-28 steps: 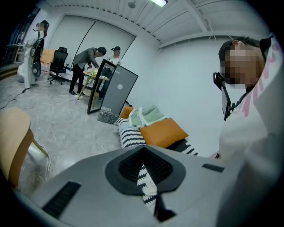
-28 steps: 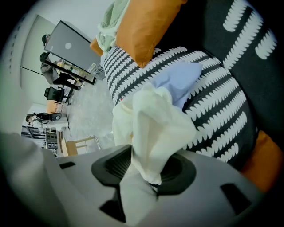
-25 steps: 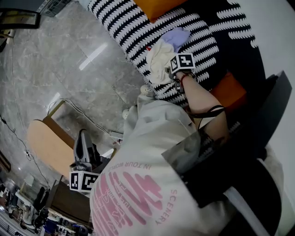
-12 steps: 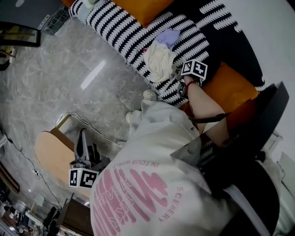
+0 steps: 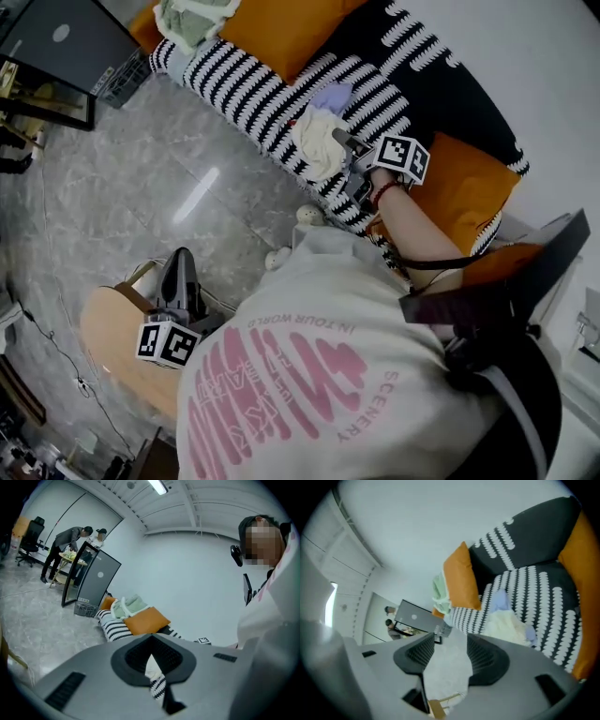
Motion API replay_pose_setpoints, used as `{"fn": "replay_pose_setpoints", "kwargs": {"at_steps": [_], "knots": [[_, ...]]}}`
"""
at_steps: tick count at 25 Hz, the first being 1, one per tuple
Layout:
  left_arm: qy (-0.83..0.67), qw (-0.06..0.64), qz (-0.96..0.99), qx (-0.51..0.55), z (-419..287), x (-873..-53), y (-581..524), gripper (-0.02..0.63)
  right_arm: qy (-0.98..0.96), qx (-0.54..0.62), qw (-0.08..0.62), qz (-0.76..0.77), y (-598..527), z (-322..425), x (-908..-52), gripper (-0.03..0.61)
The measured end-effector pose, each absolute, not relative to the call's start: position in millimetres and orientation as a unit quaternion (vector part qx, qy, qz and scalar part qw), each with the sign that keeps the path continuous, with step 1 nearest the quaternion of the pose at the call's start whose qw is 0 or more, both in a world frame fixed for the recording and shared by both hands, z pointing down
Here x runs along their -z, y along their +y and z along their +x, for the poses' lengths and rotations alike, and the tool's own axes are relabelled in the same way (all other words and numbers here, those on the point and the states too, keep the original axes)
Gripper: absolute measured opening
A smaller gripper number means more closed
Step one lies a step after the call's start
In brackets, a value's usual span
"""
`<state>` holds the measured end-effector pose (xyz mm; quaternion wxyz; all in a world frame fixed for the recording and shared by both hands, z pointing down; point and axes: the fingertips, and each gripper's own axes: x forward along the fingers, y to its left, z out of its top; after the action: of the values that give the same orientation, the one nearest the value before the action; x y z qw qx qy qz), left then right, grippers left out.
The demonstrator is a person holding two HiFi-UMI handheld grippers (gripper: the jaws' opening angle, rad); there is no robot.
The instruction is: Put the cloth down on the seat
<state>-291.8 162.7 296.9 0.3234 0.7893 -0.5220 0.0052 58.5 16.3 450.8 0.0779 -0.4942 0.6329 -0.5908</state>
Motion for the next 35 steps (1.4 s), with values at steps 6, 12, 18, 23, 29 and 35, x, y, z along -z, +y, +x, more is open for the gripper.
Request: {"fn": "replay_pose_setpoints", "kwargs": {"at_steps": [6, 12, 18, 23, 29, 35], "knots": [[-0.479, 0.300, 0.825, -0.008, -285.1, -283.3, 161.0, 0.008, 0.725, 0.532, 0.243, -0.362, 34.2, -10.2, -326.7, 0.082], [-0.444, 0.286, 0.849, -0.006, -273.4, -287.0, 166.8, 0.008, 0.753, 0.505, 0.287, -0.310, 73.7, -26.1, -277.8, 0.040], [-0.431, 0.285, 0.856, 0.002, -273.5, -280.0, 179.3, 0.008, 0.768, 0.479, 0.271, -0.327, 93.4, -24.0, -268.2, 0.012], [-0.436, 0.278, 0.856, 0.008, -278.1, -273.3, 182.7, 0.008, 0.782, 0.463, 0.259, -0.327, 94.3, -25.5, -260.4, 0.011], [-0.435, 0.277, 0.857, 0.006, -282.0, -276.4, 191.9, 0.008, 0.786, 0.456, 0.256, -0.330, 95.6, -24.6, -257.4, 0.011], [-0.441, 0.275, 0.854, 0.012, -283.8, -277.7, 198.2, 0.008, 0.789, 0.455, 0.251, -0.326, 101.7, -27.2, -261.4, 0.012]]}}
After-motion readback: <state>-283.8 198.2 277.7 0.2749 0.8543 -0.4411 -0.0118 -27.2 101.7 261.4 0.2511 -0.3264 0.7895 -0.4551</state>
